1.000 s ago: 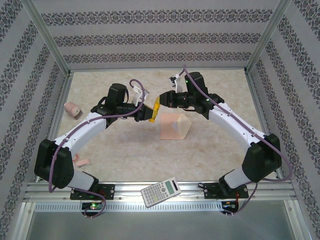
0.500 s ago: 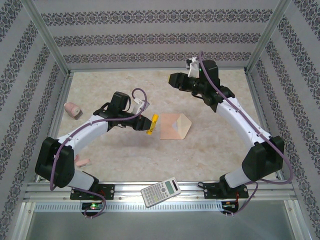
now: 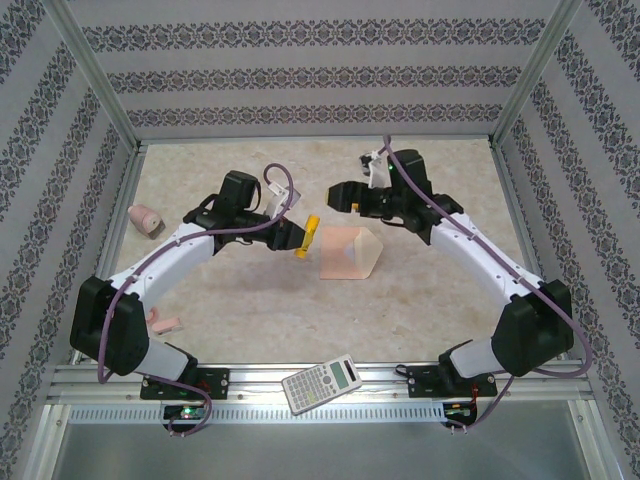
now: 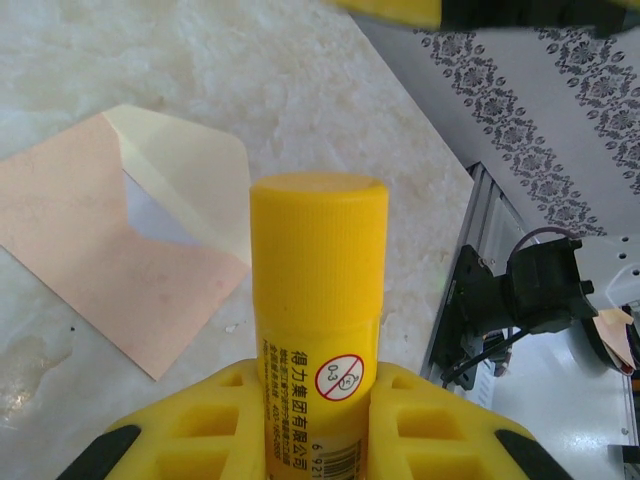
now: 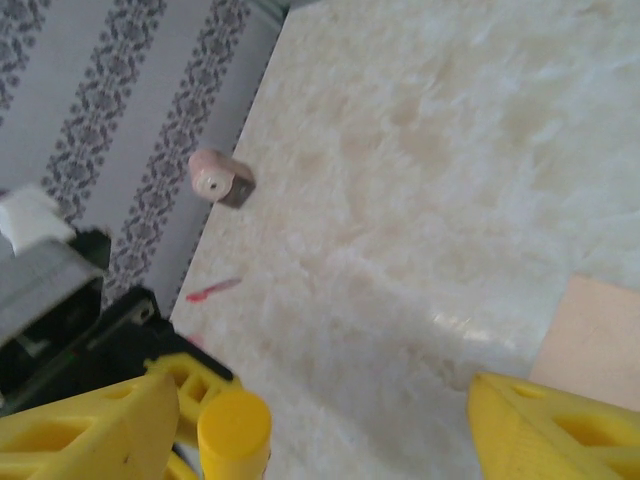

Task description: Place the letter into the envelope and seal it

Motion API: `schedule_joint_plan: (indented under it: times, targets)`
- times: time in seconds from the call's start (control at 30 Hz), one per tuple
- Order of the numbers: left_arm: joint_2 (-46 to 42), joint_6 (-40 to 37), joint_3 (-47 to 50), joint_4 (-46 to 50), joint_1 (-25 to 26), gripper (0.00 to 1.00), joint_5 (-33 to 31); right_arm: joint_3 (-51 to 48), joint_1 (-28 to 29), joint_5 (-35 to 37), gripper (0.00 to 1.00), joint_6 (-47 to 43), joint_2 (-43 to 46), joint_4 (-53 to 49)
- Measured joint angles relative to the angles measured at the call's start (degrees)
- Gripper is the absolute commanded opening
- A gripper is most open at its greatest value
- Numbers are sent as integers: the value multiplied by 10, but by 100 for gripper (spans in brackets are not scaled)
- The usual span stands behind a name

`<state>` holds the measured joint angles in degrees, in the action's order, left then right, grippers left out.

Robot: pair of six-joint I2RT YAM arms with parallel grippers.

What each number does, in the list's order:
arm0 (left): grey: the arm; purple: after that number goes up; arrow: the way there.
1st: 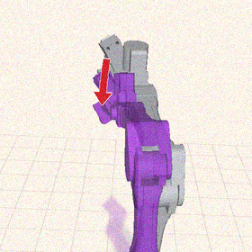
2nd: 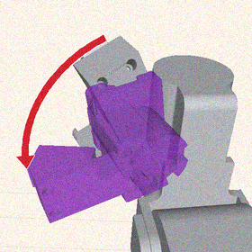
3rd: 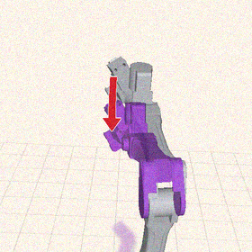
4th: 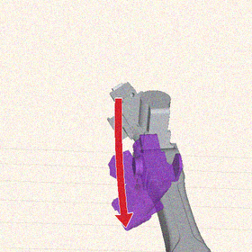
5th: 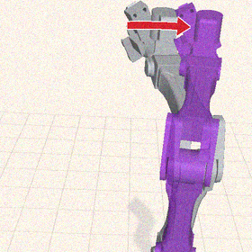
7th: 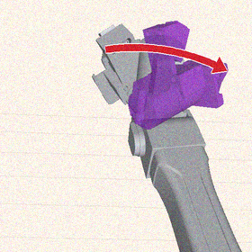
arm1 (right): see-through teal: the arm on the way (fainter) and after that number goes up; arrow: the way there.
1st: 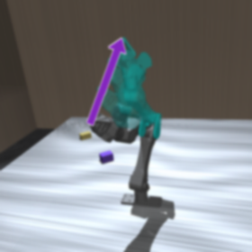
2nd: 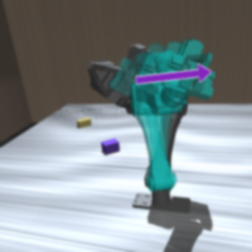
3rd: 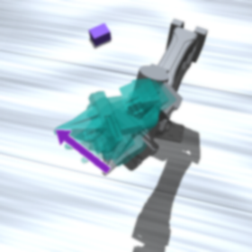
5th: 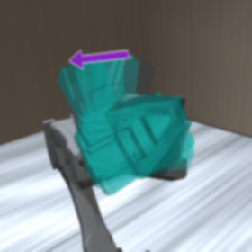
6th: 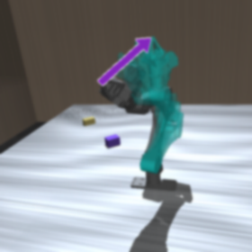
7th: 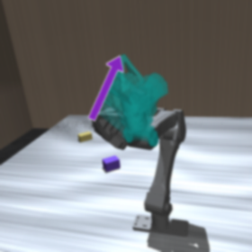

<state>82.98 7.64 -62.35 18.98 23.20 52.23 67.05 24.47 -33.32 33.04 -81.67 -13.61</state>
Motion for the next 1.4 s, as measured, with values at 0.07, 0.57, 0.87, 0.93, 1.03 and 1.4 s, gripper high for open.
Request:
schedule_joint_plan:
  times: [0.07, 0.57, 0.87, 0.93, 1.03, 1.4]
  targets:
    - [0, 0, -4, 0, 0, 0, 0, -1, 10, -11, 72, 0, -1, 3]
    - [0, 1, -12, -2, 0, 0, 5, 0, 39, -35, 64, 11, -35, 21]
    - [0, 3, -12, -3, 0, 0, 5, 4, 43, -47, 48, 17, -40, 34]
    - [0, 3, -12, -3, 0, 0, 5, 4, 43, -47, 51, 17, -40, 33]
    - [0, 3, -12, -6, 0, 0, 5, 4, 43, -47, 51, 17, -40, 33]
    - [4, 7, -12, -11, 0, 0, 4, 4, 43, -47, 46, 17, -40, 34]
